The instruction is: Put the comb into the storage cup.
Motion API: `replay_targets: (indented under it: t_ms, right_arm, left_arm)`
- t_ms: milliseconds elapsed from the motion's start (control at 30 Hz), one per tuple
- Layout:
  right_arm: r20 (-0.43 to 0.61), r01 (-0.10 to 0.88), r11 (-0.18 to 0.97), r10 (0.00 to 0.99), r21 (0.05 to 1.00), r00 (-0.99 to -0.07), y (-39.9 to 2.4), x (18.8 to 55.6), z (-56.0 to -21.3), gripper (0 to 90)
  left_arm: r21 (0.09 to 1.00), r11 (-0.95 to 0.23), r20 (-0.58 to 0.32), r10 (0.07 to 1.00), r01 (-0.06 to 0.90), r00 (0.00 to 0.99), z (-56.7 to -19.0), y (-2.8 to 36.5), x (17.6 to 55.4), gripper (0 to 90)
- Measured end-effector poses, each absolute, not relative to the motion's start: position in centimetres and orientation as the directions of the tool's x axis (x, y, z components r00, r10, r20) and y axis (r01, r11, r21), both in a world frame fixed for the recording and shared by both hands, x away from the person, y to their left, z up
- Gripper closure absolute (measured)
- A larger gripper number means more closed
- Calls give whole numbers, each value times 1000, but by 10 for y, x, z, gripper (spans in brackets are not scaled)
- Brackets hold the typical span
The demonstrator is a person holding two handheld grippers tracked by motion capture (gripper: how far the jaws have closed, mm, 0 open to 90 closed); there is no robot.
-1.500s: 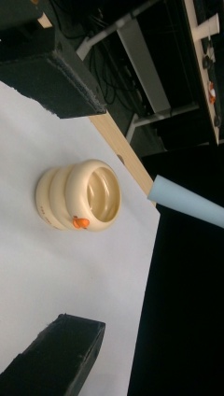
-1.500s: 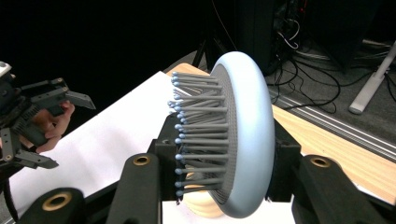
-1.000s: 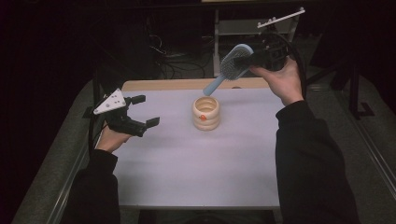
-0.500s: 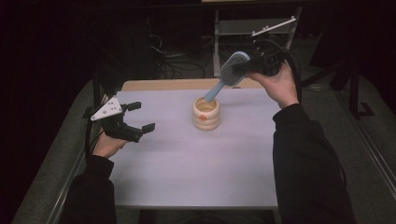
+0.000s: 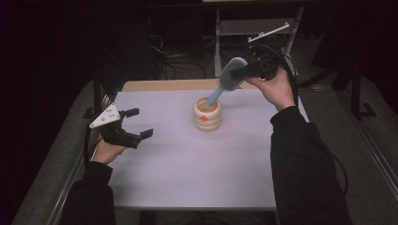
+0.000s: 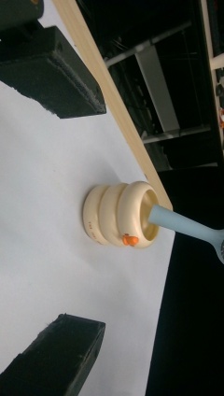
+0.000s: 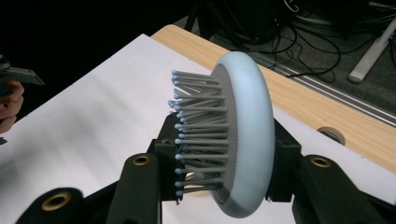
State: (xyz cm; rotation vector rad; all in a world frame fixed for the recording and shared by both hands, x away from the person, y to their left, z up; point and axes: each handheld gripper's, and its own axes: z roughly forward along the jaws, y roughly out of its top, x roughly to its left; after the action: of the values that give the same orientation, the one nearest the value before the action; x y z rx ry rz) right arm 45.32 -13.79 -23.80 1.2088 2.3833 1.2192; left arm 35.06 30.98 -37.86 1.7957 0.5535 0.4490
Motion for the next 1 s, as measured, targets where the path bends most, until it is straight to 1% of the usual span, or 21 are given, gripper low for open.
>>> replay_targets:
  t_ms: [267,467,767,1000]
  right_arm:
    - [183,586,324,744,743,-643,-135,458,-250,567]
    - [191,591,326,738,738,-647,-132,460,-256,566]
    - [199,590,324,733,740,-651,-127,462,-261,566]
    - [200,598,330,733,731,-650,-124,465,-269,565]
  left_arm:
    - [960,-230,11,593,157,805,-388,317,345,0]
    - [963,-217,1,597,160,802,-392,321,340,0]
    - [964,-191,-26,627,186,779,-403,331,333,0]
    - [964,-186,-29,638,191,769,-409,337,329,0]
